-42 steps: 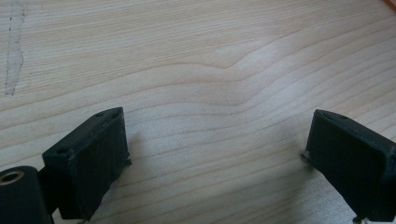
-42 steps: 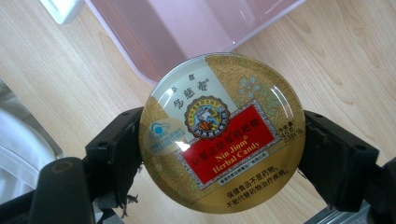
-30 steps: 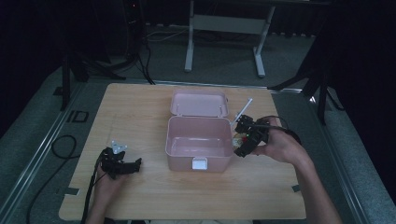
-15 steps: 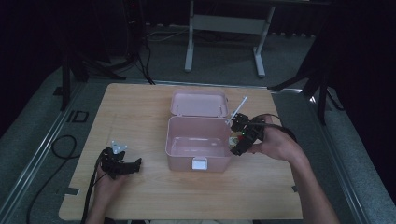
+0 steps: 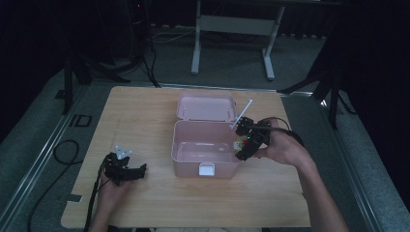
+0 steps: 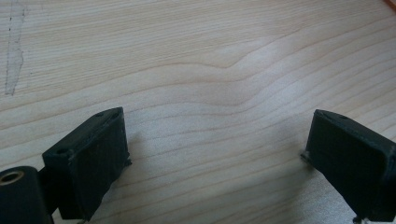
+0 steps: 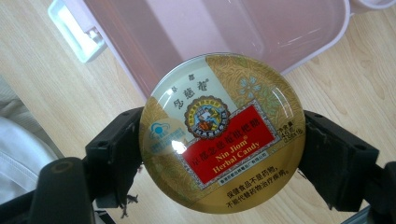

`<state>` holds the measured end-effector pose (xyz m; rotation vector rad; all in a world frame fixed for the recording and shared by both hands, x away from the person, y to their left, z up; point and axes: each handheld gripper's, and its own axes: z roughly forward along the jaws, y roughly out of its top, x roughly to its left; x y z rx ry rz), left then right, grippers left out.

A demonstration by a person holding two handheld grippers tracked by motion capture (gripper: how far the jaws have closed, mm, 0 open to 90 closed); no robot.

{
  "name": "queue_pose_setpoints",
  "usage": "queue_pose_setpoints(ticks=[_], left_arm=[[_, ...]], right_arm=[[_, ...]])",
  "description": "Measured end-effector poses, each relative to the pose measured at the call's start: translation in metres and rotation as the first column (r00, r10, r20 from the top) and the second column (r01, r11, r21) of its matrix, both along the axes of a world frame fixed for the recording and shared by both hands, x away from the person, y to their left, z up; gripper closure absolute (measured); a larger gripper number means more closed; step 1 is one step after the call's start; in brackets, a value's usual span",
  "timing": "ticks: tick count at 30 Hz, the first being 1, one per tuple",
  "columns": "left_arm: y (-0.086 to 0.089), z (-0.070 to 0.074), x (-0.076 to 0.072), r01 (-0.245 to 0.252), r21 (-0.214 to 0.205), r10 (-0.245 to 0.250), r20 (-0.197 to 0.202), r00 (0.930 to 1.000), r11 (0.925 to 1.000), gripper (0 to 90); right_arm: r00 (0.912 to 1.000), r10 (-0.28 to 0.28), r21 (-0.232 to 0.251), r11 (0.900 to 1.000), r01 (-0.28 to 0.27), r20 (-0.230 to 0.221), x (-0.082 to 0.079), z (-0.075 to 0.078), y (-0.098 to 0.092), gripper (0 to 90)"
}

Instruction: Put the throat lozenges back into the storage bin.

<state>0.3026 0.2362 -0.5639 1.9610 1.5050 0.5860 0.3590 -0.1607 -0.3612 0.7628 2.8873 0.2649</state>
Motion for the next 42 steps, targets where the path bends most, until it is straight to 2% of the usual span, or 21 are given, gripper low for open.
queue_pose_setpoints(ticks=[25,42], left_arm=[[0.000,0.000,0.000,0.002,0.000,-0.002,-0.001,1.0000,1.0000,5.7],[0.000,0.000,0.000,0.002,0.001,-0.002,-0.002,1.0000,1.0000,5.6]], right_arm=[[0.9997,0.025,0.010,0.9996,-0.025,-0.004,0.005,-0.002,0.017,20.1],[0.9990,0.043,-0.010,0.9990,-0.043,-0.011,0.009,0.001,0.031,20.1]])
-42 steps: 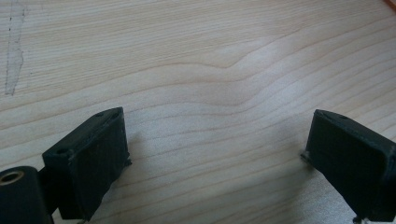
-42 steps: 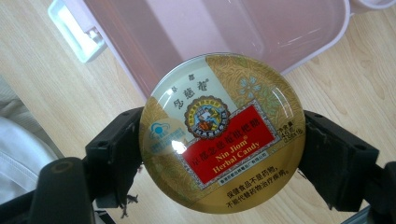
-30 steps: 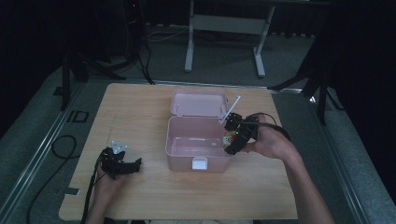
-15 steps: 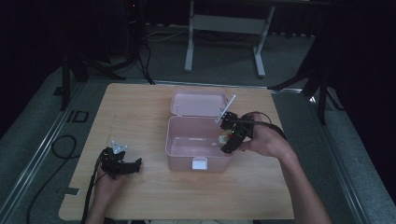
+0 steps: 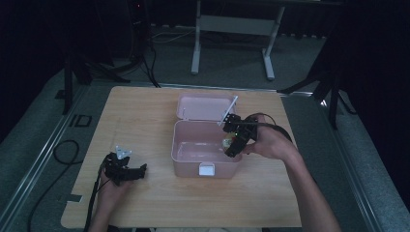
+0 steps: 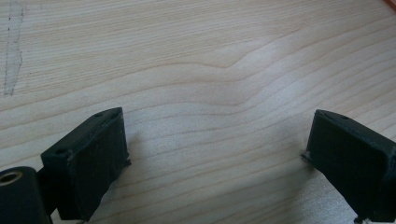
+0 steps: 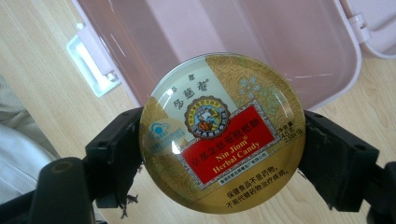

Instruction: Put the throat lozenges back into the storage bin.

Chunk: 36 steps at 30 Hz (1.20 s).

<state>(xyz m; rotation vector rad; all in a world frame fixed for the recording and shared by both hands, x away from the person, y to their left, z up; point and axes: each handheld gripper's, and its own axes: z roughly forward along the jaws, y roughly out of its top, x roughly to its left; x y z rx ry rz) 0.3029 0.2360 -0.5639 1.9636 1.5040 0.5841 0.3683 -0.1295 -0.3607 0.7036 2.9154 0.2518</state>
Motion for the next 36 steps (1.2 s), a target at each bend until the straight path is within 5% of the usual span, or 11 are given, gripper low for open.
queue_pose_setpoints(ticks=[29,36], left_arm=[[0.000,0.000,0.000,0.000,0.000,0.000,0.000,1.0000,1.0000,5.6],[0.000,0.000,0.000,0.002,0.001,-0.002,-0.001,1.0000,1.0000,5.5]], right_arm=[[0.9999,0.014,-0.033,0.9993,-0.015,-0.006,0.008,-0.002,0.016,20.0],[0.9996,0.022,-0.031,0.9993,-0.022,0.015,0.007,-0.003,0.018,13.3]])
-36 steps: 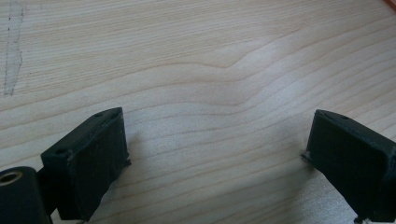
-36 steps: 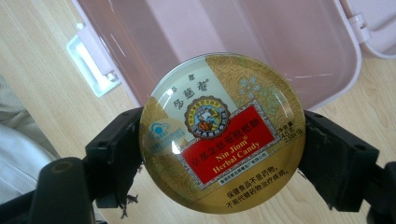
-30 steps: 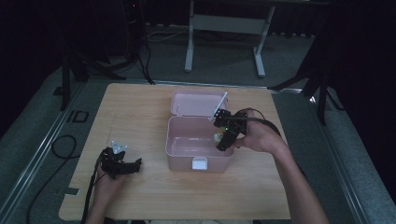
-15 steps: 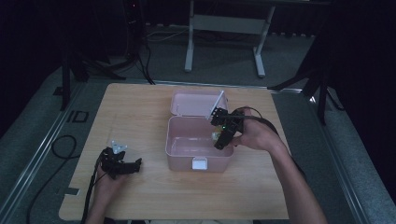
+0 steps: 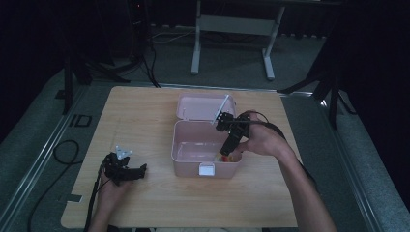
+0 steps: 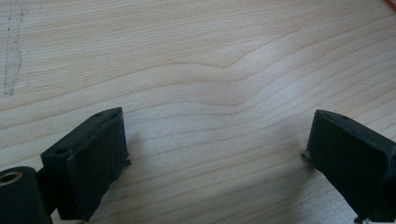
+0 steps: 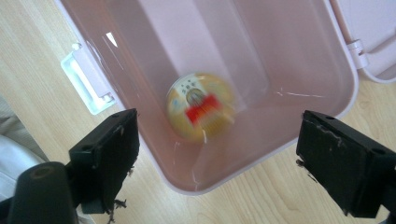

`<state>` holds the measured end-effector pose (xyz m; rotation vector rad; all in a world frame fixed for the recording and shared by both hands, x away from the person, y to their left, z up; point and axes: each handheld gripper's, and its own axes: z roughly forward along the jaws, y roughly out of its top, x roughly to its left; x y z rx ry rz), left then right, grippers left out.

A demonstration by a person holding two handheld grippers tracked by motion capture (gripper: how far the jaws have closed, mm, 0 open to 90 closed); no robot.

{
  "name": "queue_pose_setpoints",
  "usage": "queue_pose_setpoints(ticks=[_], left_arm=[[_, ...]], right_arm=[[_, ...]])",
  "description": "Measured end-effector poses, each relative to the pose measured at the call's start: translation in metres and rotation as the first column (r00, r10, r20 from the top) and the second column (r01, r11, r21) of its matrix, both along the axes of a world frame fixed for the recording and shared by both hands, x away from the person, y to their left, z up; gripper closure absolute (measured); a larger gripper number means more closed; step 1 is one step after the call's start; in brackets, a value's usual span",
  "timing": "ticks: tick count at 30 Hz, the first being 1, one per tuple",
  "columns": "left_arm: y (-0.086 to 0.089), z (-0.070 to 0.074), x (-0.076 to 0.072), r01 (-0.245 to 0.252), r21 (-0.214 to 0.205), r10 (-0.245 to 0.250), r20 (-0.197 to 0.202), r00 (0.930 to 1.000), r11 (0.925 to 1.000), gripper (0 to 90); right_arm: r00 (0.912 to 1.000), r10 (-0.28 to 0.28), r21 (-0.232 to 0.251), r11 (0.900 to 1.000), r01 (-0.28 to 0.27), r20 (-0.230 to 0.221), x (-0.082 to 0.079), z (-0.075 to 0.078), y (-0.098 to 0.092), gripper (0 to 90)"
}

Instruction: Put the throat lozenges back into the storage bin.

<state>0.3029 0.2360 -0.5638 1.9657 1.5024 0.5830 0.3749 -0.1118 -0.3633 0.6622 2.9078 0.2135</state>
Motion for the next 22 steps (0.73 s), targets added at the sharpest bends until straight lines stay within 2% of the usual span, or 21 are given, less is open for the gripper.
queue_pose_setpoints(ticks=[22], left_arm=[[0.000,0.000,0.000,0.002,0.001,-0.002,-0.001,1.0000,1.0000,5.1]], right_arm=[[0.9974,-0.036,0.012,0.9993,0.035,0.062,-0.010,0.007,-0.015,13.7]])
